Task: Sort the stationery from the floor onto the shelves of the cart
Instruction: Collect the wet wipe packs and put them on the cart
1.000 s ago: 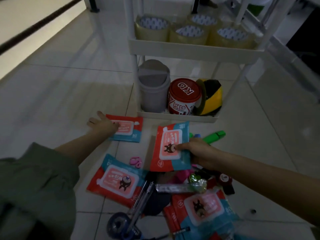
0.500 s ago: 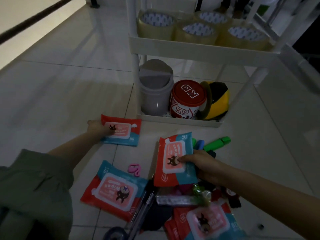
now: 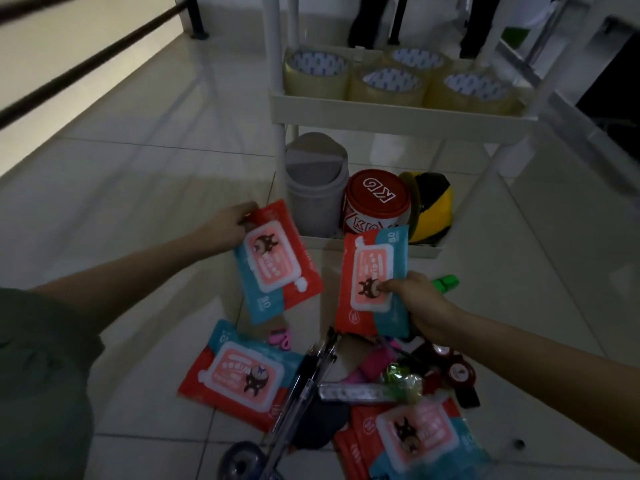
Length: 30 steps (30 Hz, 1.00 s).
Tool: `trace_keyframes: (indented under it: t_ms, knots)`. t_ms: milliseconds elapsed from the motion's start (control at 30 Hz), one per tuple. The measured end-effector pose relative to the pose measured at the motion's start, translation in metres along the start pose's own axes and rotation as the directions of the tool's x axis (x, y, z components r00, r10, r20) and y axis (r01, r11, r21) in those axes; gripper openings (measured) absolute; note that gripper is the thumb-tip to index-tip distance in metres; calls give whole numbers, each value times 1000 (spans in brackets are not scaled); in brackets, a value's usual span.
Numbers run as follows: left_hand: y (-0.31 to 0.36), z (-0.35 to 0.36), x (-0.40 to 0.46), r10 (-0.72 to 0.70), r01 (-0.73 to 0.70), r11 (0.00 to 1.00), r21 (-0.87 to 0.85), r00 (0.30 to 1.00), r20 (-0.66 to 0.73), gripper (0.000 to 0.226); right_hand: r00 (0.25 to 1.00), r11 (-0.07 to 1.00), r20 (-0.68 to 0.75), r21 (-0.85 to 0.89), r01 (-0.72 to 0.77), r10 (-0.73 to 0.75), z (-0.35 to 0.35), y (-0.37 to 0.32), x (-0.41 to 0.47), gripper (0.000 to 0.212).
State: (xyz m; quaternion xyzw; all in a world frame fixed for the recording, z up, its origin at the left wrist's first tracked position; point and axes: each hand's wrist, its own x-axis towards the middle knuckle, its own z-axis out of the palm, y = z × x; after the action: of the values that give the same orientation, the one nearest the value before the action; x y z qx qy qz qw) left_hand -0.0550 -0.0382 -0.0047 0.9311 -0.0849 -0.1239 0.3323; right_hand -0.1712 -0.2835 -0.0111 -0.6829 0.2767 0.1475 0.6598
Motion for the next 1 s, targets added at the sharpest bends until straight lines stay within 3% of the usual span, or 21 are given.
trace_keyframes:
  t_ms: [133, 233, 333, 467, 533, 600, 633, 700, 733, 800, 900, 1000]
  knots:
    - [42, 12, -23, 175, -175, 985, 4, 985, 0, 18, 985, 996, 167, 77, -48, 35, 5, -5, -9, 19]
    - [63, 30, -36, 282, -292, 947, 136, 955, 93, 16, 951, 990, 300, 92, -110, 78, 11, -11, -15, 37]
    - [71, 42, -45, 292, -319, 940, 122, 936, 195, 21, 943, 997, 325, -36, -61, 69, 15, -16, -21, 25]
    - [64, 45, -52, 94, -64, 987, -145, 974, 208, 22, 967, 992, 253, -122, 14, 18, 8, -12, -23, 6]
    - [42, 42, -51, -15, 10, 1000, 16, 924, 382, 31, 978, 995, 210, -96, 8, 13, 2, -8, -25, 9]
    - [12, 41, -56, -207, -66, 910, 410, 784, 585, 68, 986, 997, 168, -72, 5, 8, -5, -4, -27, 6]
    - [-3, 42, -62, -289, -194, 785, 588, 725, 625, 85, 989, 998, 150, -62, 0, 9, -9, -2, -27, 4]
    - [-22, 47, -74, -294, -423, 569, 705, 696, 655, 95, 993, 999, 114, -42, 0, 4, -16, 0, -27, 6]
    - [-26, 49, -79, -268, -456, 549, 701, 698, 664, 90, 995, 999, 99, -35, 1, 2, -18, 0, -27, 9]
    - [-27, 47, -80, -284, -424, 609, 671, 673, 683, 78, 997, 1000, 74, -29, 3, -1, -22, 1, -26, 11]
    - [-22, 38, -78, -422, -307, 698, 647, 554, 718, 68, 999, 1000, 40, -18, 13, -13, -21, 2, -24, 7]
    - [-11, 27, -78, -456, -211, 768, 605, 483, 747, 62, 999, 999, 26, 5, 39, -39, -18, 2, -25, 7]
